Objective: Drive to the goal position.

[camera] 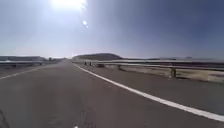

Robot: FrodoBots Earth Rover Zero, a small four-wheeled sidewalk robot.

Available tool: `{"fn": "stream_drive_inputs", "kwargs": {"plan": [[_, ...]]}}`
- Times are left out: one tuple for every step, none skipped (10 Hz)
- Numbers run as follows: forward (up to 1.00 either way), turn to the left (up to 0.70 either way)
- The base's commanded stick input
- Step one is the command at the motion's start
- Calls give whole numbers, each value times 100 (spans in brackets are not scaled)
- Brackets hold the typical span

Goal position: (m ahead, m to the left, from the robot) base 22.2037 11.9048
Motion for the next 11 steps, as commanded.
{"fn": "stream_drive_inputs", "kwargs": {"plan": [[70,10],[70,35],[70,35],[70,27],[70,7],[70,0],[70,0],[70,0],[70,0],[70,0],[70,0]]}}
